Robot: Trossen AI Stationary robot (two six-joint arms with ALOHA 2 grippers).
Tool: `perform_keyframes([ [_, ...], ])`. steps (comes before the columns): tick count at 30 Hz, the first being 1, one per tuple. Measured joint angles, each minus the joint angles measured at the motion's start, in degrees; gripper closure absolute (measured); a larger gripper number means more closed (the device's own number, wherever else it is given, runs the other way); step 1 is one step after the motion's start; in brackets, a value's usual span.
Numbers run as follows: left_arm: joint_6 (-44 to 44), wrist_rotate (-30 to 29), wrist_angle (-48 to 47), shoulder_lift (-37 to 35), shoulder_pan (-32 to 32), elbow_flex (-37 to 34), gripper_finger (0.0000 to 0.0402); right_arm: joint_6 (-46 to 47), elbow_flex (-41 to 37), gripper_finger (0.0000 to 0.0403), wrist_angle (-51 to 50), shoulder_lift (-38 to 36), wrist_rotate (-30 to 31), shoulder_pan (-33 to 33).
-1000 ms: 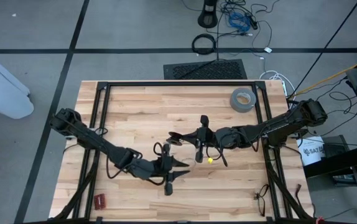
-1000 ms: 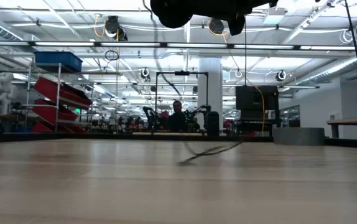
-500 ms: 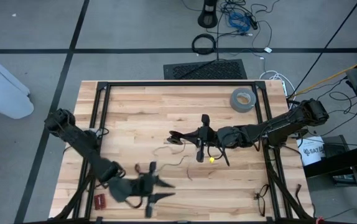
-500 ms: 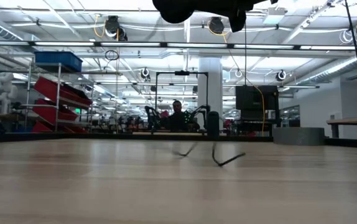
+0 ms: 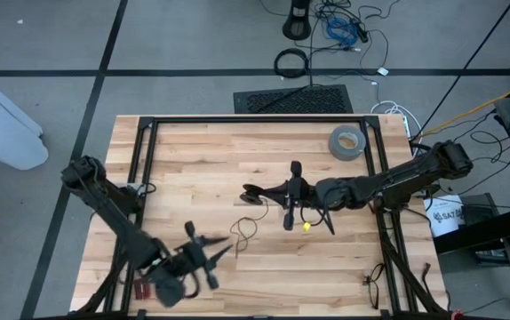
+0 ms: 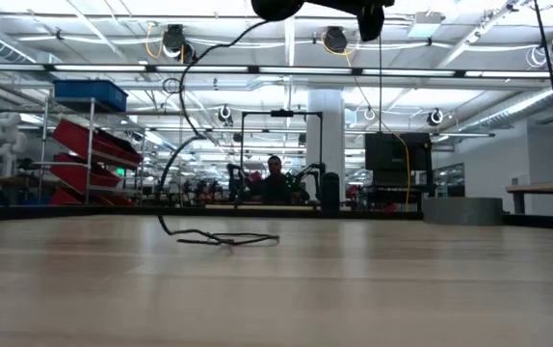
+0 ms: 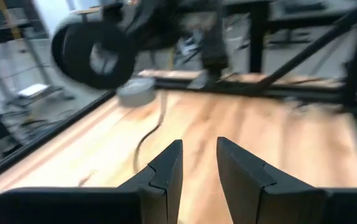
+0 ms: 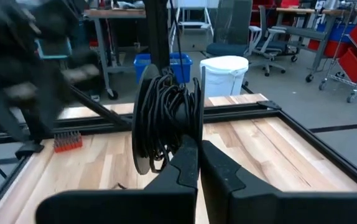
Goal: Coil cords
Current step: Coil the black wire onto the spool
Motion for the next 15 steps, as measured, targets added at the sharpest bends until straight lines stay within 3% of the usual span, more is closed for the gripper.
perform_keyframes([
  [5,-2.1,0.5,1.3,0.1,4.6,-5.4,0.0296,0.3,0.0,0.0403,-0.7,-1.9,0.0,0.9],
  [8,4.3,0.1,4.7,0.2,6.3,-6.2,0.0296,0.3,0.0,0.0403,-1.7,-2.8,0.0,1.7],
  [12,15.4,9.7,12.5,0.1,9.1,-6.1,0.0294,0.2,0.0,0.0403,-1.9,-3.6,-0.1,1.9],
  [15,16.9,16.1,14.2,0.2,12.2,-6.1,0.0274,0.2,0.0,0.0403,-1.8,-4.0,-0.1,1.9],
])
